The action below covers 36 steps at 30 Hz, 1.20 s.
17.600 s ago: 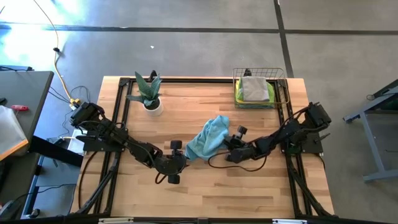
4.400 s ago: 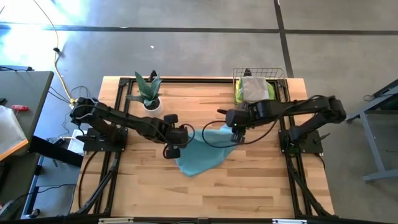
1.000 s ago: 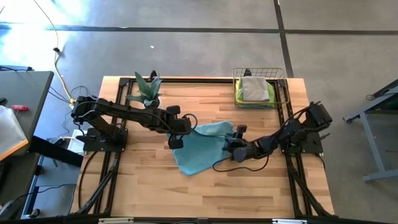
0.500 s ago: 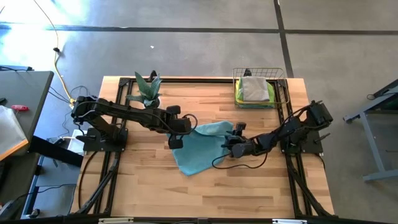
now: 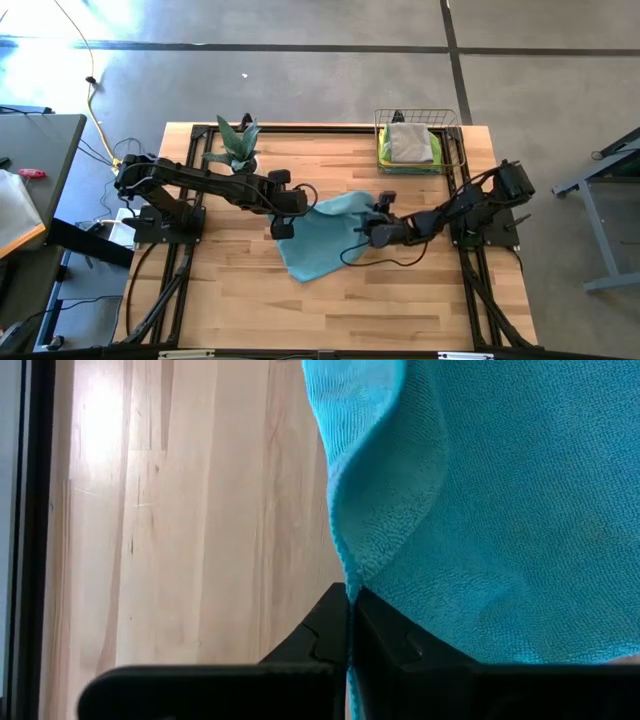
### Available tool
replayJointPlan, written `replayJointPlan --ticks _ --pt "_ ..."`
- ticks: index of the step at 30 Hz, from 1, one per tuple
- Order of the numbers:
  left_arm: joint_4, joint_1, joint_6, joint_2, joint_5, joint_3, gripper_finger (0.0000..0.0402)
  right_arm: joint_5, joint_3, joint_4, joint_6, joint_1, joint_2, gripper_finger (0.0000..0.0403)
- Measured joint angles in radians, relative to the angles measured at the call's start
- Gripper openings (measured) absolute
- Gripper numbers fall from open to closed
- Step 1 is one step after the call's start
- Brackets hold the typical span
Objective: Fold microfiber towels
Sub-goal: Fold the blue towel
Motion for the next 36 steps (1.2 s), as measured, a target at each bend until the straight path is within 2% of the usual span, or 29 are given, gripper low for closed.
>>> replayJointPlan --ticks 3,7,16,21,31,36 --pt "0.0 0.0 0.0 0.0 0.0 0.0 0.0 0.066 0.0 0.0 -0.047 -0.013 0.001 0.0129" --pt "0.0 0.0 0.0 0.0 0.0 0.0 0.0 0.084 -0.001 0.007 -0.065 -0.031 0.001 0.0129" --pt "0.0 0.0 0.0 0.0 0.0 0.0 0.0 0.007 -0.002 0.023 -0.067 -0.076 0.001 0.0126" --pt "0.002 0.0 0.0 0.0 0.0 0.0 0.0 -0.006 -0.002 0.028 -0.061 -0.107 0.001 0.0097" --pt "0.002 0.0 -0.002 0.0 0.0 0.0 0.0 -0.042 -0.003 0.088 -0.085 -0.135 0.002 0.0012" --pt "0.003 -0.001 -0.02 0.0 0.0 0.0 0.0 -0.05 -0.002 0.117 -0.116 -0.142 0.003 0.0002"
